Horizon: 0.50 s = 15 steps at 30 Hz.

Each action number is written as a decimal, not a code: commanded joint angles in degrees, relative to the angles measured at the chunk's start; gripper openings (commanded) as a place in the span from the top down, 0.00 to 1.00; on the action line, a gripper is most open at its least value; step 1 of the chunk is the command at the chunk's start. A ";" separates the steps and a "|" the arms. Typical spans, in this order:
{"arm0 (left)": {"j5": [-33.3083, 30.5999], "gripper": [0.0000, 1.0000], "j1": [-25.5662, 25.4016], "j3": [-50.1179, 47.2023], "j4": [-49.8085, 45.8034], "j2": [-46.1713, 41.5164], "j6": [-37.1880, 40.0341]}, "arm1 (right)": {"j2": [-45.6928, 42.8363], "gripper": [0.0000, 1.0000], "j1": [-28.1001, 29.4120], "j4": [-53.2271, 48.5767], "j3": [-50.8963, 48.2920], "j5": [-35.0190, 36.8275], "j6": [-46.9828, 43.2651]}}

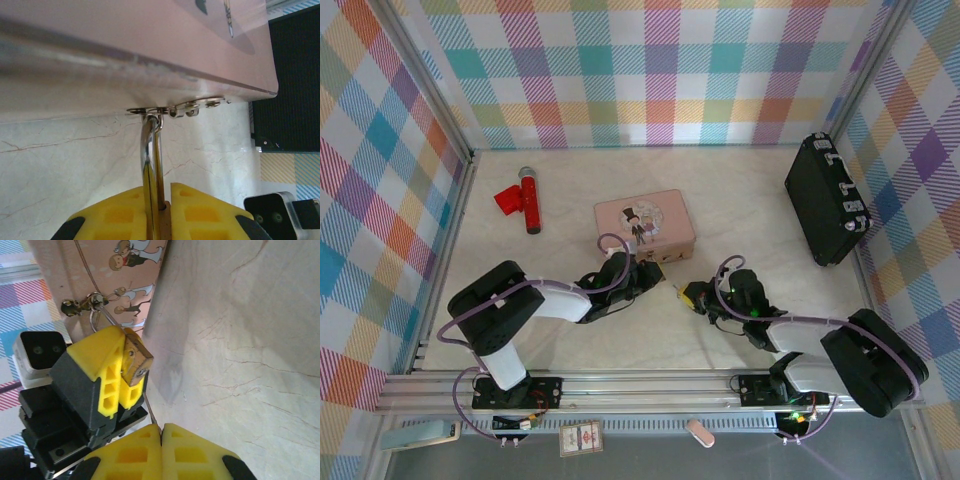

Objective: Unlock the padlock with the key

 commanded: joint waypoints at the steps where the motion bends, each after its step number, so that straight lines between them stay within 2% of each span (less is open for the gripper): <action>1: -1.01 1.00 -0.52 2.59 11.22 -0.40 0.49 | -0.60 1.00 -0.38 0.72 0.40 0.61 1.14; 15: 1.46 1.00 -1.04 1.74 16.77 -0.04 -3.34 | 10.31 1.00 -0.39 17.58 -0.30 -1.90 8.30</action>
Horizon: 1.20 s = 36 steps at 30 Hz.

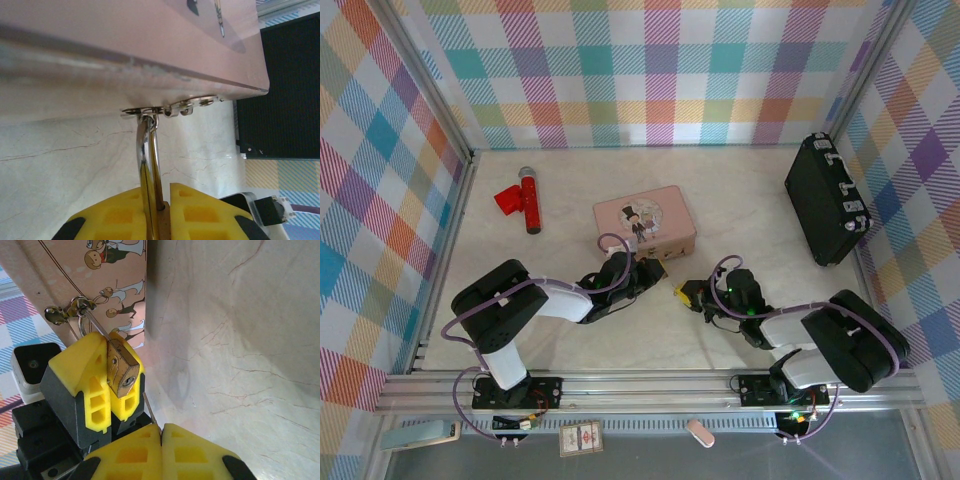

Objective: Unlock the padlock with the key

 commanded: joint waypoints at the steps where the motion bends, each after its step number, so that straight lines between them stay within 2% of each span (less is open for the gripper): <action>1: 1.84 1.00 -0.98 1.87 12.66 -0.96 -1.34 | 1.36 1.00 -0.40 7.01 -0.25 -1.25 2.47; 18: 2.29 1.00 -1.41 1.78 16.61 -1.06 -1.64 | 2.52 1.00 -0.40 10.64 -1.66 -0.50 5.37; 36: 2.41 1.00 -1.63 1.71 19.19 0.47 -2.54 | -0.50 1.00 -0.40 11.18 -2.49 1.74 4.99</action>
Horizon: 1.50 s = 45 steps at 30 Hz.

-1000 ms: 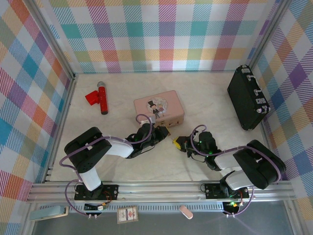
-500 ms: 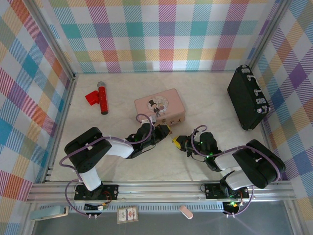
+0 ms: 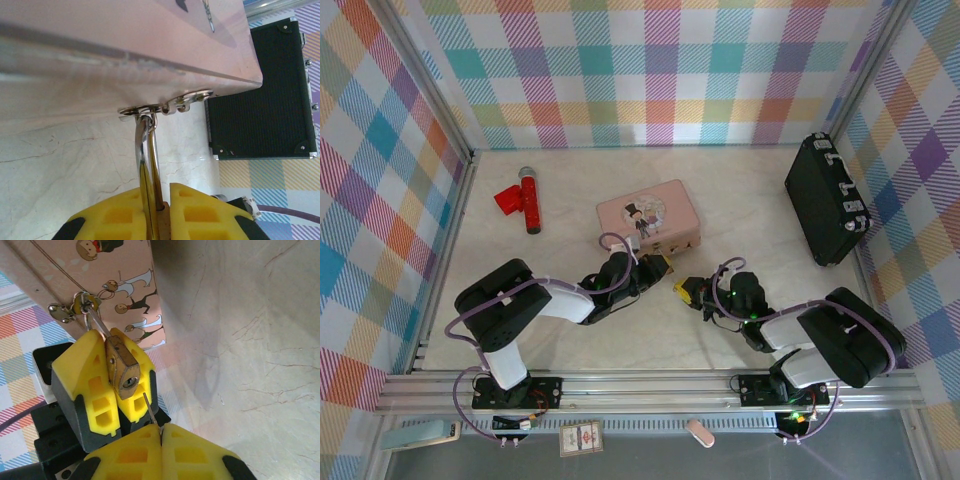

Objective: Unlock the padlock with the key

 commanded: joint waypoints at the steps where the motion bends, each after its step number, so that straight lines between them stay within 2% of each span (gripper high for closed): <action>1: 1.94 1.00 -0.95 1.64 12.62 -0.64 -1.32 | -1.44 1.00 -0.40 2.37 -0.52 1.04 -0.10; 27: 2.56 1.00 -1.42 1.05 15.83 -0.16 -2.92 | -2.63 1.00 -0.40 0.18 0.85 1.74 -0.81; 45: 3.00 1.00 -1.55 0.82 16.57 -0.17 -2.83 | -6.25 1.00 -0.67 -4.97 1.39 3.24 -1.92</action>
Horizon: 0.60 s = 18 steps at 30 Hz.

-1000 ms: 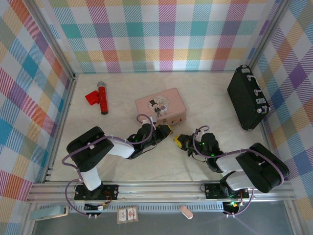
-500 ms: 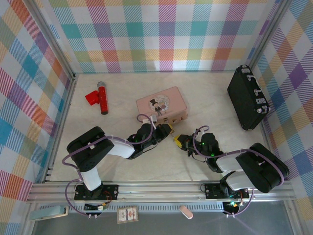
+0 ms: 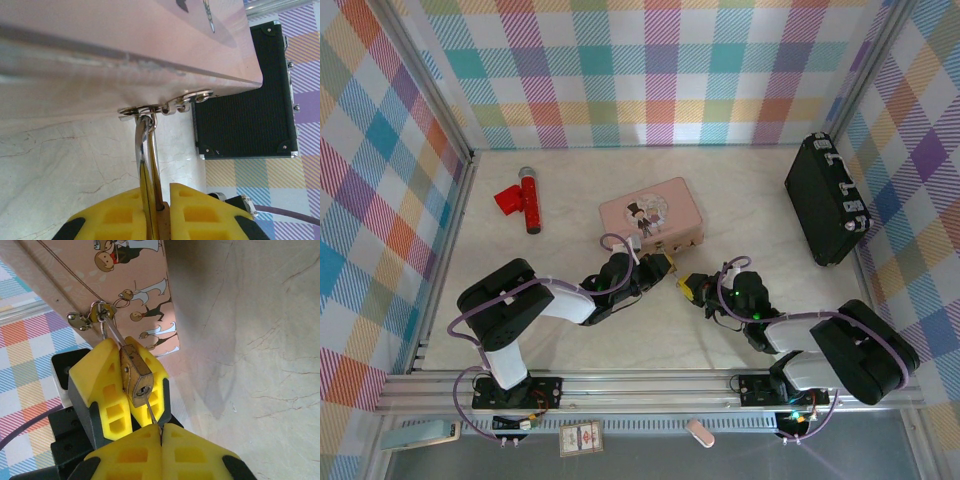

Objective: Unlock the padlock with the key

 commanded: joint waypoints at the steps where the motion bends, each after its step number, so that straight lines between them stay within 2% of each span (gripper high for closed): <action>1: 2.49 1.00 -1.22 0.88 13.12 -0.76 -1.04 | -0.56 1.00 -0.29 -0.17 1.40 0.57 -1.41; 11: 2.59 1.00 -1.48 1.11 13.45 -0.54 -0.78 | -0.78 1.00 -0.29 1.29 1.20 0.41 -0.99; 18: 2.54 1.00 -1.63 1.23 13.88 0.24 -1.00 | -3.38 1.00 -0.29 -1.23 1.19 0.65 -1.70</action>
